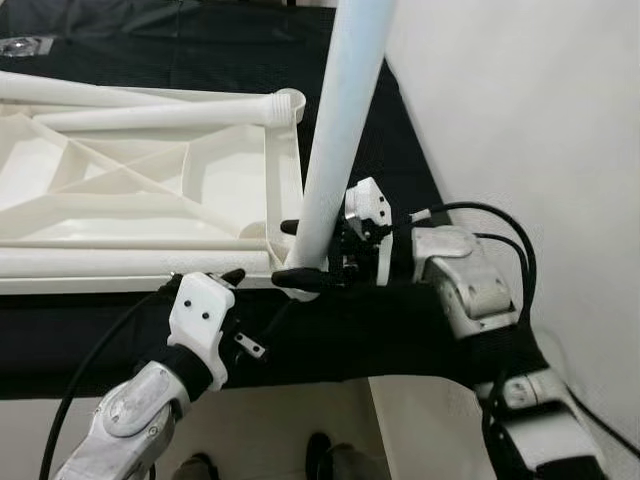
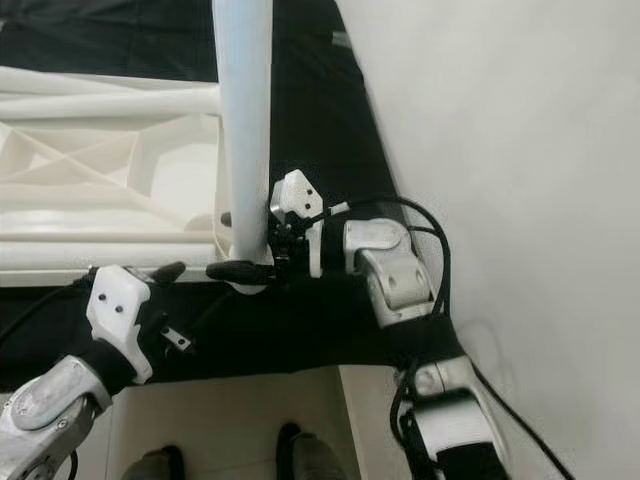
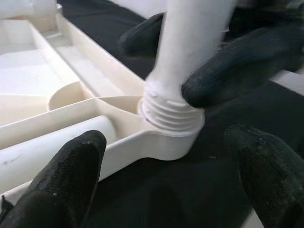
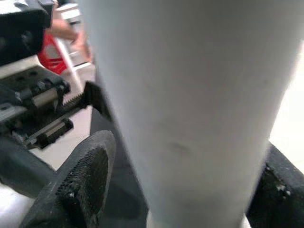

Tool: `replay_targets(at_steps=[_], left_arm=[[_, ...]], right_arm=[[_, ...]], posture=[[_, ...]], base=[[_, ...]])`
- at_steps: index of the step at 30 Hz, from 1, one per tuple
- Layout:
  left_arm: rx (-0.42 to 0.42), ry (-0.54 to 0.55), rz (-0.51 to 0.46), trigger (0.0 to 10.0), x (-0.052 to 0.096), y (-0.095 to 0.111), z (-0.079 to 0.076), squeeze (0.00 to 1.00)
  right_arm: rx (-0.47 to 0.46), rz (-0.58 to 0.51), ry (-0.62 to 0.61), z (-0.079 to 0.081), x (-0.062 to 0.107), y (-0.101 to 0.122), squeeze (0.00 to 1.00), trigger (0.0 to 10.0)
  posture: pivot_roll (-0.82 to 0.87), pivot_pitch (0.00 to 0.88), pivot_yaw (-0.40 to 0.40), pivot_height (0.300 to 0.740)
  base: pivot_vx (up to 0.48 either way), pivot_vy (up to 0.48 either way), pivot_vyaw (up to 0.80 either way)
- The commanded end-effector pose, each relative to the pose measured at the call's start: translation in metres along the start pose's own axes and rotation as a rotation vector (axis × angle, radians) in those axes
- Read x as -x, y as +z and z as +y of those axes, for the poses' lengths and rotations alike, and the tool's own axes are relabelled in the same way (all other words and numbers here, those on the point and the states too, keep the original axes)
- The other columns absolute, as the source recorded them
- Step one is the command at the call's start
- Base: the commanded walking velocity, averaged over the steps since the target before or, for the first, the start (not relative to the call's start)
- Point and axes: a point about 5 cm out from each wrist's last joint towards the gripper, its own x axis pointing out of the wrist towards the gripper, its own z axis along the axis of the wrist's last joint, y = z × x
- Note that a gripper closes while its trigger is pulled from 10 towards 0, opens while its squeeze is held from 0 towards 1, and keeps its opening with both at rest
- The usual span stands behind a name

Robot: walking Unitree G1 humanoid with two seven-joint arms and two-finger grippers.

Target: Building children table

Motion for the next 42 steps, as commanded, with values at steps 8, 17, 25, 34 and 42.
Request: replay_targets(at_steps=[8, 17, 25, 34, 42], left_arm=[[-0.043, -0.037, 0.023, 10.0, 0.009, 0.008, -0.002, 0.0], [-0.096, -0.012, 0.019, 10.0, 0.015, 0.021, 0.006, 0.0], [-0.084, -0.01, 0.006, 10.0, 0.017, 0.025, 0.007, 0.0], [-0.014, 0.015, 0.014, 10.0, 0.017, 0.016, 0.007, 0.0], [0.005, 0.041, 0.027, 10.0, 0.02, 0.012, 0.007, 0.0]], right_arm=[[-0.051, -0.014, 0.099, -0.008, 0.0, -0.004, 0.0, 0.0], [-0.135, -0.054, -0.117, -0.005, 0.007, -0.04, 0.0, 0.0], [-0.354, 0.241, -0.899, 0.024, -0.006, -0.098, 0.0, 0.0], [-0.259, 0.181, -0.697, 0.034, -0.047, -0.08, 0.0, 4.6], [-0.175, 0.006, -0.45, 0.029, -0.055, -0.048, 1.0, 10.0]], posture=[[0.17, 0.231, -0.135, 0.74], [0.17, 0.209, -0.114, 0.74], [0.15, 0.201, -0.111, 0.74], [0.13, 0.172, -0.115, 0.74], [0.15, 0.166, -0.12, 0.74]], base=[[0.0, 0.0, 0.0], [0.0, 0.0, 0.0], [0.0, 0.0, 0.0], [0.0, 0.0, 0.0], [0.0, 0.0, 0.0]])
